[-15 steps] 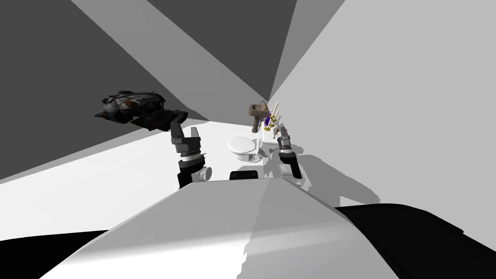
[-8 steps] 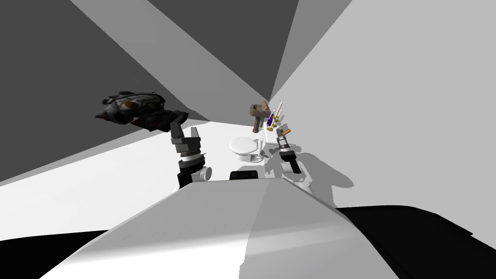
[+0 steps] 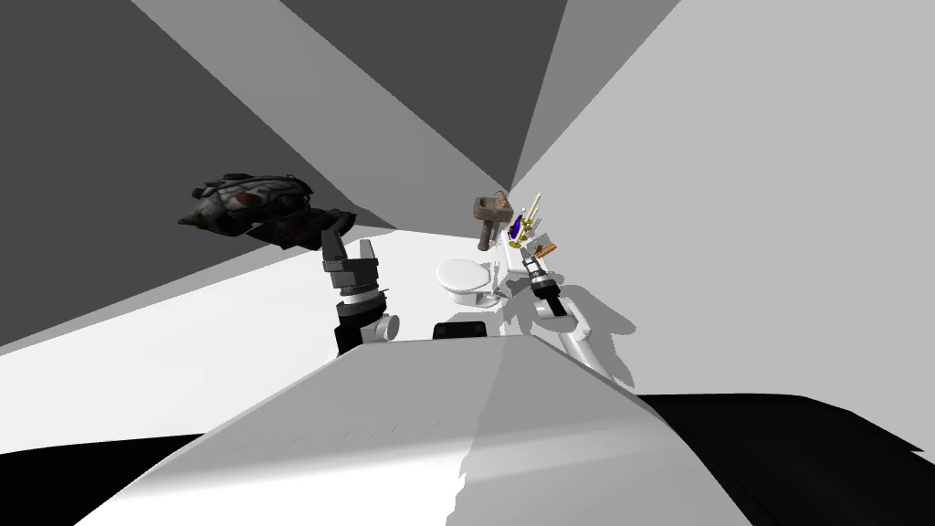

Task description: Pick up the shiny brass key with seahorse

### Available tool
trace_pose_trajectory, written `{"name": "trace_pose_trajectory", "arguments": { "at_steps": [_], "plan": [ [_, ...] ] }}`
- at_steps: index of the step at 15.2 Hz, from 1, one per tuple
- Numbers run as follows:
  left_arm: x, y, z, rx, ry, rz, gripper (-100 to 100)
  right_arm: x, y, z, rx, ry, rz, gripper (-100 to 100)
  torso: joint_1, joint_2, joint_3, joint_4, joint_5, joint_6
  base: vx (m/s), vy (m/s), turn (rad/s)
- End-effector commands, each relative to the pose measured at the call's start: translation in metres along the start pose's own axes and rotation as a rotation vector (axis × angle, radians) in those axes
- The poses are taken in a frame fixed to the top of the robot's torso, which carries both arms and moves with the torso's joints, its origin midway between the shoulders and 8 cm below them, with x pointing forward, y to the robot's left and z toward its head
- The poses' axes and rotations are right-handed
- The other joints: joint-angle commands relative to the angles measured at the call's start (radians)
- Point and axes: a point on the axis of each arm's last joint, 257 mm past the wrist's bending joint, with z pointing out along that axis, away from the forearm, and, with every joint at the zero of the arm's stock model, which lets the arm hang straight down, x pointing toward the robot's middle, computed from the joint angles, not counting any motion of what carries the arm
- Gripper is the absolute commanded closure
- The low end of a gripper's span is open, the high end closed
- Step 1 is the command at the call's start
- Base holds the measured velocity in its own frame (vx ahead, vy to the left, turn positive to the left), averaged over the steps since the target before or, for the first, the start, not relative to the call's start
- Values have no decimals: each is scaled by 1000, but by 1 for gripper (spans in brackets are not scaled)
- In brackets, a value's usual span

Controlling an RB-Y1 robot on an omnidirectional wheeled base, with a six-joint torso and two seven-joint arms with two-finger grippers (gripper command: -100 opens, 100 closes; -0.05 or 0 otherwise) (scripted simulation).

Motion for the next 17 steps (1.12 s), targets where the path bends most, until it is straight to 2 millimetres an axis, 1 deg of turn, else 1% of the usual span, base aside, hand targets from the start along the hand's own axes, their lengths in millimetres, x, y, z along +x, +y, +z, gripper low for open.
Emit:
{"name": "trace_pose_trajectory", "arguments": {
  "at_steps": [1,2,3,4,5,6,7,8,9,10,11,13,14,15,16,17],
  "plan": [
    [0,0,0,0,0,0,0,0,-25,0,48,17,-43,-100,0,0,0,0,0,0,35,119,-15],
    [0,0,0,0,0,0,0,0,-27,-1,53,19,-43,-100,0,0,0,0,0,0,21,77,-8],
    [0,0,0,0,0,0,0,-7,-41,4,79,28,-98,-100,-2,1,0,0,0,0,23,84,-6],
    [0,0,0,0,0,0,0,-4,-50,2,97,33,-97,-100,-3,1,0,0,-1,0,22,87,-12],
    [0,0,0,0,0,0,0,-4,-51,1,99,34,-97,-100,-3,1,0,0,-1,0,13,64,-7],
    [0,0,0,0,0,0,0,-12,-68,5,133,42,-151,-100,-4,1,1,0,-1,0,17,89,-8],
    [0,0,0,0,0,0,0,-11,-75,3,147,47,-151,-100,-3,1,1,0,-1,0,27,99,-13],
    [0,0,0,0,0,0,0,-21,-90,7,178,51,-205,-100,-3,1,1,0,-1,0,32,109,-20],
    [0,0,0,0,0,0,0,-19,-99,3,196,57,-204,-100,-2,0,0,0,0,0,26,119,-12],
    [0,0,0,0,0,0,0,-19,-99,3,196,57,-204,-100,-1,1,0,0,0,0,20,88,-8],
    [0,0,0,0,0,0,0,-31,-114,7,228,59,-256,-100,-2,1,0,0,0,0,24,96,-8],
    [0,0,0,0,0,0,0,-29,-123,3,246,64,-255,-100,-2,1,0,0,0,0,22,90,-10],
    [0,0,0,0,0,0,0,-43,-134,8,272,62,-306,-100,-3,1,1,0,-1,0,34,89,-7],
    [0,0,0,0,0,0,0,-41,-146,2,297,70,-305,-100,-3,0,0,0,-1,0,36,93,-10],
    [0,0,0,0,0,0,0,-56,-154,7,321,64,-355,-100,-3,0,0,0,-1,0,30,117,-14],
    [0,0,0,0,0,0,0,-55,-162,3,337,69,-354,-100,-2,0,0,0,0,0,24,124,-14]
  ]
}}
